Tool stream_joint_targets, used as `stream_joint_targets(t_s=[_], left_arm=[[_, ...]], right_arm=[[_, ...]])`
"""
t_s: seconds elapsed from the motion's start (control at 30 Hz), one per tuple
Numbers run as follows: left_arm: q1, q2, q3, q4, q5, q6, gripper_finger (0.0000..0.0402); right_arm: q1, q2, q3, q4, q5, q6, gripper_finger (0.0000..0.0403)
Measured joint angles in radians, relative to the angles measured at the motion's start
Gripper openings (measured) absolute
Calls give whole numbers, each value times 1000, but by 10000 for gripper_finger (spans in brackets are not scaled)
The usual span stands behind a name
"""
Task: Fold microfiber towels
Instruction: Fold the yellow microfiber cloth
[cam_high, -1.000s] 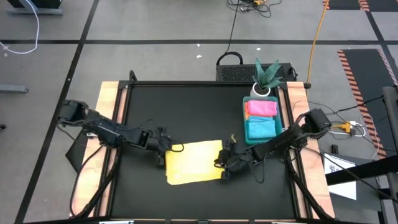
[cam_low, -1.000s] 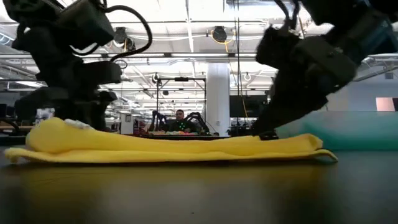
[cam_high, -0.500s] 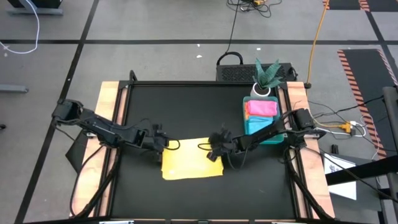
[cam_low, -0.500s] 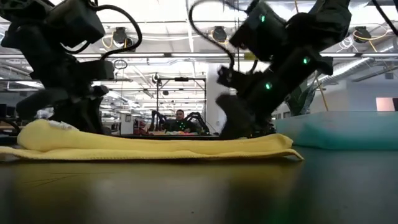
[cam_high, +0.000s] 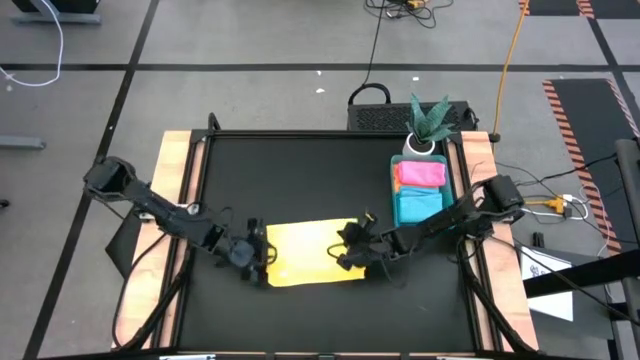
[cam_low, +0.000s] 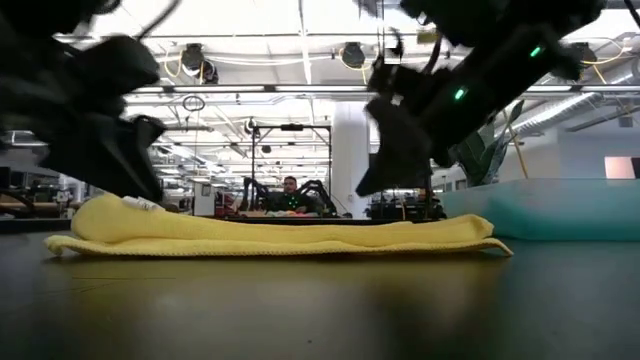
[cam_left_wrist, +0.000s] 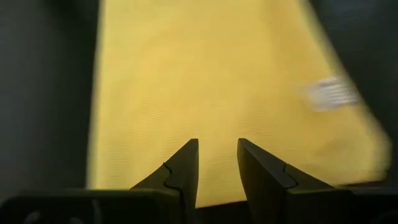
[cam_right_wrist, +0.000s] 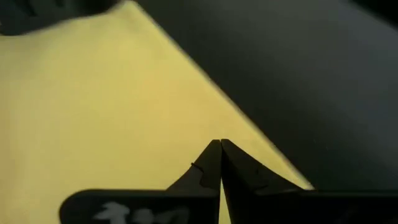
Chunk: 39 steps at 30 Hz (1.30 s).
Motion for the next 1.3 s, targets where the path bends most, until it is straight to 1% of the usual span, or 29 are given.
stream_joint_targets(t_s=[0.07, 0.17, 0.3, 0.43, 0.5, 0.57, 0.67, 0.7, 0.83, 0.9, 1.07, 1.2, 1.3], left_arm=[[-57, -1, 0, 14, -5, -60, 113], [-160, -1, 0, 9, -52, -148, 113], [-291, 6, 21, 9, -127, -230, 113], [-389, 35, 46, 25, -192, -252, 113], [-415, 63, 51, 52, -205, -241, 113], [-428, 104, 51, 84, -212, -223, 113], [-424, 167, 51, 90, -209, -226, 113], [-419, 187, 54, 74, -200, -238, 113], [-399, 252, 113, -78, -191, -277, 113], [-391, 285, 147, -107, -199, -232, 113], [-395, 387, 227, -104, -279, 12, 113], [-409, 428, 261, -104, -344, 163, 113], [-409, 435, 262, -93, -350, 225, 113]], right_arm=[[34, -11, 0, 21, -3, -21, 0], [88, -5, 0, 88, -23, -86, 0], [139, 32, 0, 267, -118, -169, 0], [173, 94, 0, 498, -250, -327, 0], [180, 133, 0, 613, -305, -410, 0], [181, 175, 4, 694, -347, -453, 0], [176, 224, 32, 731, -376, -459, 0], [175, 237, 47, 730, -376, -459, 0], [175, 263, 83, 722, -377, -479, 5], [176, 262, 85, 728, -377, -485, 8], [177, 254, 85, 735, -376, -486, 11], [177, 254, 84, 720, -376, -480, 11], [177, 254, 84, 720, -377, -477, 11]])
